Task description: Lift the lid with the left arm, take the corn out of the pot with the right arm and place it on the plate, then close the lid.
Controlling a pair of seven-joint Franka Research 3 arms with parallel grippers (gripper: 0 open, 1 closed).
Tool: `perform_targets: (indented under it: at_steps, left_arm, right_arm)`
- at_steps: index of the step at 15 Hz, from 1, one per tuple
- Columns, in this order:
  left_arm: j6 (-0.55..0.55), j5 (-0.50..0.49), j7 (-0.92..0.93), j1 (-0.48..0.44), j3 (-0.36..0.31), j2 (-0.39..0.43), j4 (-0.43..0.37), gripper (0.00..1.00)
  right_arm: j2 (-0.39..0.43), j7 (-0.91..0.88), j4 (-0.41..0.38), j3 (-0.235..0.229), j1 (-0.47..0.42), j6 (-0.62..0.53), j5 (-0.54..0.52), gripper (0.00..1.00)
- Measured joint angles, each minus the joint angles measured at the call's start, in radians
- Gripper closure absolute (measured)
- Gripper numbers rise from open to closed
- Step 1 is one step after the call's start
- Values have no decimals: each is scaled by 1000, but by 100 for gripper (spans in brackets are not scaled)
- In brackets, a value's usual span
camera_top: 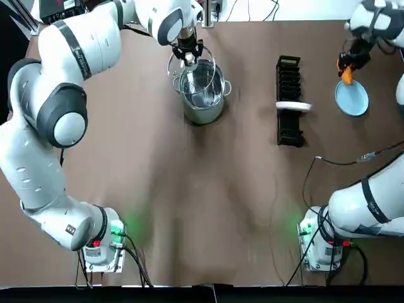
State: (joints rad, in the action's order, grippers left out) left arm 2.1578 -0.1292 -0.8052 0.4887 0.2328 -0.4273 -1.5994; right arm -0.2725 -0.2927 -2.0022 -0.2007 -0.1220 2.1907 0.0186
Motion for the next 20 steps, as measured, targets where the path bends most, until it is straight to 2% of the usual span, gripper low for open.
perform_targets:
  at_steps: [3, 5, 8, 12, 20]
  left_arm:
    - [20, 0, -6, 22, -1, -17, 8, 49]
    - [69, -13, -18, 42, -7, -36, 8, 49]
    - [103, -55, -55, 76, -31, -63, 13, 49]
    - [121, -62, -64, 91, -39, -80, 17, 49]
    - [120, -64, -121, 117, -40, -83, 18, 49]
  right_arm:
    - [-72, -53, -41, 0, -80, 165, -1, 62]
    - [-118, -60, -41, 1, -113, 217, -1, 62]
    - [-176, -61, -39, 1, -129, 246, -1, 62]
    - [-231, -61, -30, 1, -151, 309, -1, 62]
    - [-274, -61, 18, 1, -164, 314, -1, 62]
